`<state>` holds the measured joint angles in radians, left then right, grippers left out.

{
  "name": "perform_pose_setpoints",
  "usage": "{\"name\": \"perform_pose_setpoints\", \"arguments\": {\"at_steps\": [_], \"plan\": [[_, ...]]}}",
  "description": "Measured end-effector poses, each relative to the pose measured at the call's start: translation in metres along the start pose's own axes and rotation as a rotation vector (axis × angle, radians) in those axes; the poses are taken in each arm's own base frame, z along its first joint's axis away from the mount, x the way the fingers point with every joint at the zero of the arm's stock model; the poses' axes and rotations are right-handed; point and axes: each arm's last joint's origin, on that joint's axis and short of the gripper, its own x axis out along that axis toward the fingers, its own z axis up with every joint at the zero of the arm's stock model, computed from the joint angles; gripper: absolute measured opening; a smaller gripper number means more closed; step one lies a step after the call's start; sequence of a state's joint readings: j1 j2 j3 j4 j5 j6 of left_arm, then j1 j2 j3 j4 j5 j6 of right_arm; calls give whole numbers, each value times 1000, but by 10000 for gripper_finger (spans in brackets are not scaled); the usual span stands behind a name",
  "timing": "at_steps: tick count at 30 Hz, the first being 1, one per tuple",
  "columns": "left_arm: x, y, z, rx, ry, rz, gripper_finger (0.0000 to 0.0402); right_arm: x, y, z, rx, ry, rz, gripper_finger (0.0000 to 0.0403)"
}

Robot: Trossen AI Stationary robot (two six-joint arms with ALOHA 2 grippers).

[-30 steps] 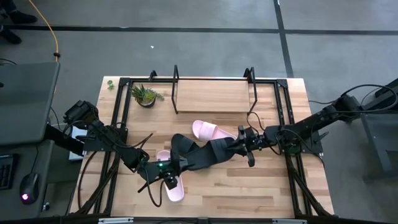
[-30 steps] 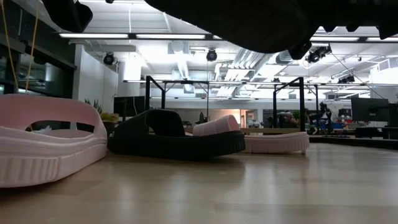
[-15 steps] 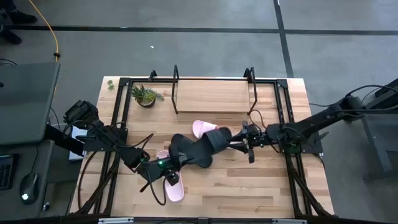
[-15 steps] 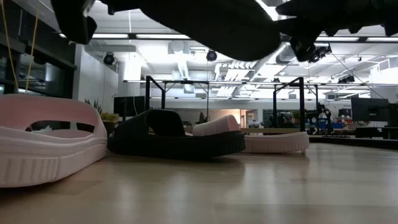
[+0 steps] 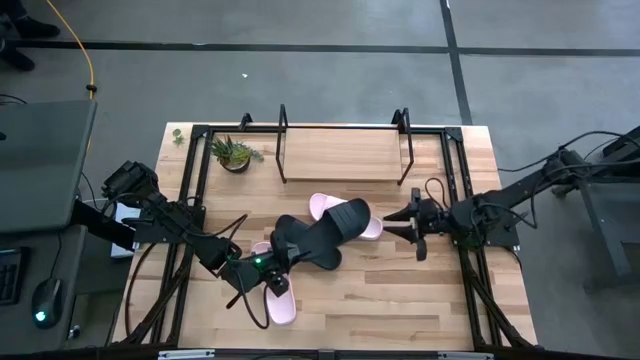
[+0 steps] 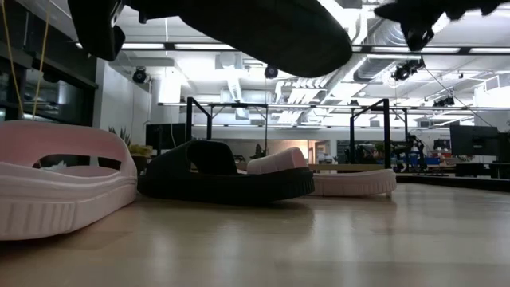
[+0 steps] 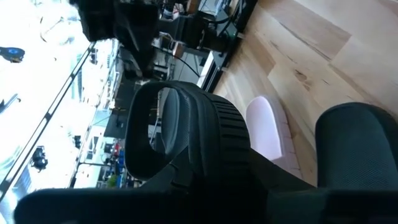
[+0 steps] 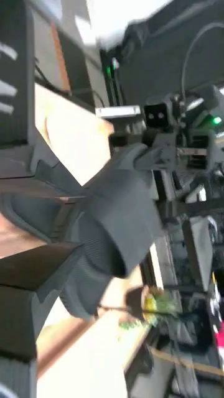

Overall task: Pick and place slides into the shelf
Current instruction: Put the bottom black slide on the shelf

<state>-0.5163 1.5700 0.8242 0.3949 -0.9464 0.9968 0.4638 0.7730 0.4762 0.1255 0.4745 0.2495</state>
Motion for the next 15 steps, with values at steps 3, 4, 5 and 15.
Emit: {"name": "perform_pose_setpoints", "arguments": {"at_steps": [3,4,5,15], "plan": [[0,0,-1,-7,17,10,56,1,13,12,-77,81,-68,118],[0,0,-1,-8,19,11,54,3,19,15,-104,111,-92,118],[0,0,-1,-9,20,12,52,5,24,19,-126,135,-118,118],[0,0,-1,-32,20,12,58,43,73,47,-341,261,-373,118]]}}
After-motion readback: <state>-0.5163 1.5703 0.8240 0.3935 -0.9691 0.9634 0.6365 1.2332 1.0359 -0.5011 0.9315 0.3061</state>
